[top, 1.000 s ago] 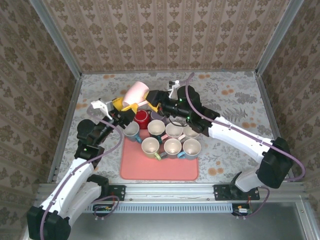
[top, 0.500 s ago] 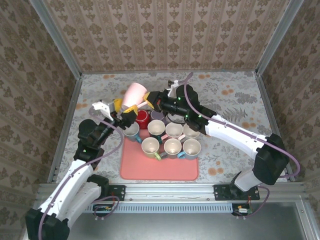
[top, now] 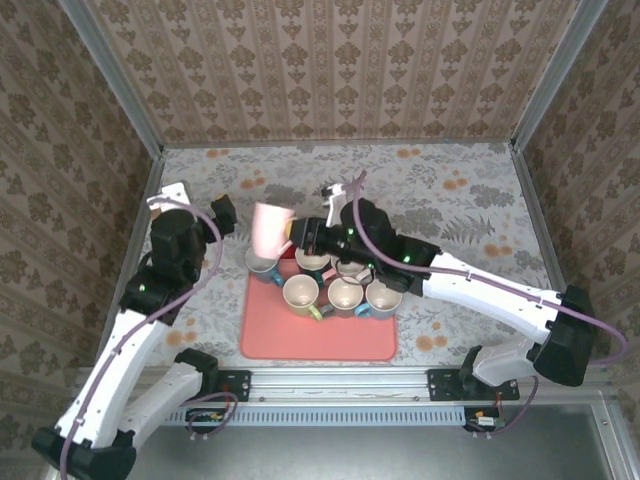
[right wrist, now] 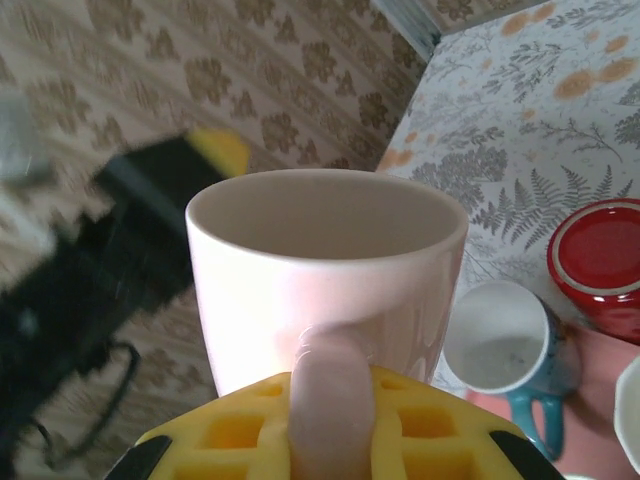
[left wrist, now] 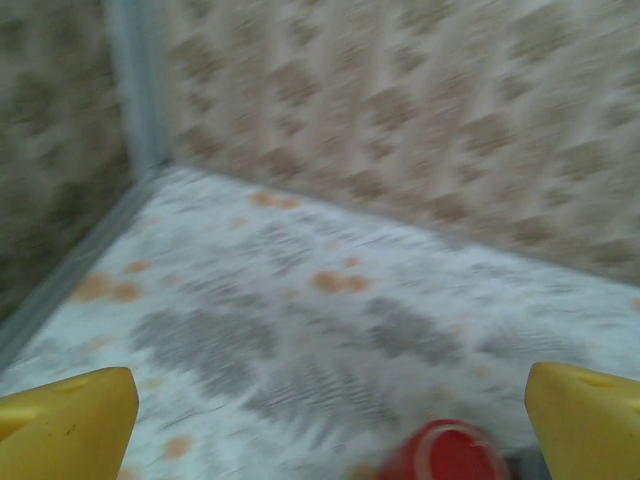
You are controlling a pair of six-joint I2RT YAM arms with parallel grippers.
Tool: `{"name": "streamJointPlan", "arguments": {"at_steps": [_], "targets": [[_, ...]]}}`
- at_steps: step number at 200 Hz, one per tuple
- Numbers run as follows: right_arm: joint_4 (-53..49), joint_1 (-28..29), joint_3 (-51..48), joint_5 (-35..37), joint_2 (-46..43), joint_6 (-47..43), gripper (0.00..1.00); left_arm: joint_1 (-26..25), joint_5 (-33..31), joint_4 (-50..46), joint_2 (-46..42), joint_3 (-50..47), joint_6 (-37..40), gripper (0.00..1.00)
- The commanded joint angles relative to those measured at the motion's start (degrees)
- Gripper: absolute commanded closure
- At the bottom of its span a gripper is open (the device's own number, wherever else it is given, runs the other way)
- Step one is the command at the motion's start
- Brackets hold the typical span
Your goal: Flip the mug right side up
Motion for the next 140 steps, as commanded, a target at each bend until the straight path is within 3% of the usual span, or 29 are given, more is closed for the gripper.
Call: {"name": "streamJointPlan", "arguments": {"at_steps": [1, 24, 52, 105, 140], "targets": [[1.1, 4.1, -0.4, 7.7, -1.5, -14.5, 1.0, 0.2, -17.1, -18.3, 5.5, 5.8, -5.2, 0.0], [2.6, 9.1, -1.2, 12.4, -0.9, -23.7, 1.0, 0.1, -22.5, -23.1, 8.3, 8.0, -8.3, 0.0], [4.2, 13.1, -2.5, 18.3, 0.6, -29.5, 1.0, 1.3, -26.7, -23.9, 5.5, 5.7, -13.7, 0.0], [7.4, 19.6, -3.1, 23.0, 6.7, -38.2, 1.0, 3.4, -26.4, -23.9, 2.8, 3.4, -16.9, 0.0], [19.0, 23.6, -7.0, 23.1, 10.2, -43.3, 1.0, 3.7, -25.3, -23.2, 2.5, 3.0, -17.3, 0.0]]}}
